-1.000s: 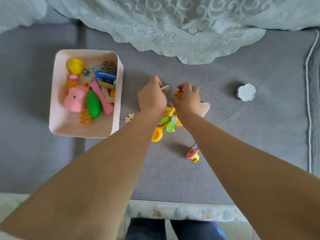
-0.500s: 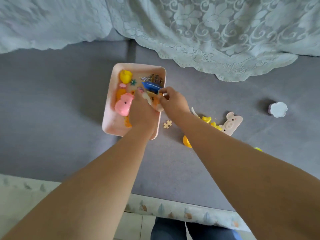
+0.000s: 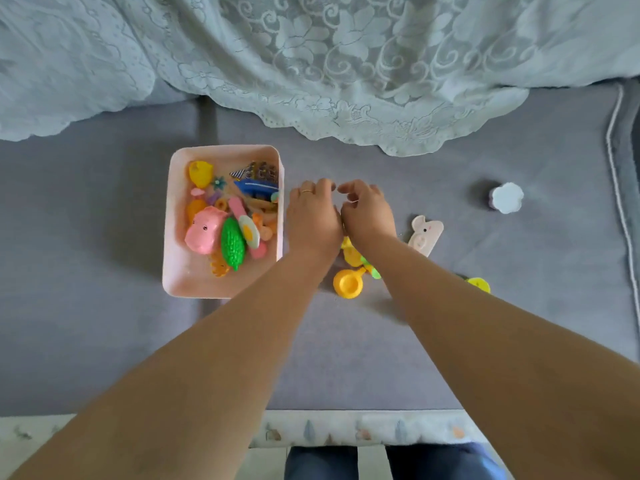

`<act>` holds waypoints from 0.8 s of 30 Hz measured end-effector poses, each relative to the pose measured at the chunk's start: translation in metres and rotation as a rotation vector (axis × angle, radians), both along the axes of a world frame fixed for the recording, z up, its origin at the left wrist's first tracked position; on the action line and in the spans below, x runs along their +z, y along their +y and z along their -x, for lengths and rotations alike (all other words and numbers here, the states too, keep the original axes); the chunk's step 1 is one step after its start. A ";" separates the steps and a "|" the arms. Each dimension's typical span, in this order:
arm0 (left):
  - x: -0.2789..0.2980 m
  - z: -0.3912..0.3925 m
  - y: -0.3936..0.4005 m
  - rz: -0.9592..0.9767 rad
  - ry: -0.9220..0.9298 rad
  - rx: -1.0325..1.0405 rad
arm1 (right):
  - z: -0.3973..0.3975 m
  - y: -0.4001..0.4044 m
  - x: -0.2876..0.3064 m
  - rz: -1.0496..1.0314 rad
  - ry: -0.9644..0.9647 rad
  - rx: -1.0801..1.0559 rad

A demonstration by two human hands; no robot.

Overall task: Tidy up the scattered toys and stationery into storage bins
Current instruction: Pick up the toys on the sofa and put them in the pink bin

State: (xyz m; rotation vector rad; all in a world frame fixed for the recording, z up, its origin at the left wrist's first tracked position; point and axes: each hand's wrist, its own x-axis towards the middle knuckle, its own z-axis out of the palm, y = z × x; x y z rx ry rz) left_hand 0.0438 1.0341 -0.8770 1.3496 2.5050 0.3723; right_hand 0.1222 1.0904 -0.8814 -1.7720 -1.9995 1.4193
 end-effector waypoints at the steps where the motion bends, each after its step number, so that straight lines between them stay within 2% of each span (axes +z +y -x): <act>1: -0.001 -0.015 0.010 0.006 -0.050 -0.014 | -0.014 0.008 -0.002 0.000 -0.014 -0.014; 7: -0.018 -0.099 0.058 0.054 -0.224 -0.054 | -0.111 0.059 -0.012 -0.039 -0.103 -0.078; 12: -0.028 -0.145 0.087 0.127 -0.248 -0.093 | -0.168 0.087 -0.023 -0.107 -0.172 -0.074; 15: -0.035 -0.162 0.100 0.176 -0.195 -0.075 | -0.194 0.102 -0.027 -0.192 -0.255 -0.081; 19: -0.042 -0.167 0.097 0.373 -0.064 -0.031 | -0.212 0.116 -0.033 -0.317 -0.359 0.002; 21: -0.048 -0.169 0.092 0.461 -0.010 -0.032 | -0.216 0.121 -0.039 -0.292 -0.406 0.084; 24: -0.053 -0.171 0.087 0.483 -0.015 -0.003 | -0.218 0.122 -0.043 -0.187 -0.438 0.134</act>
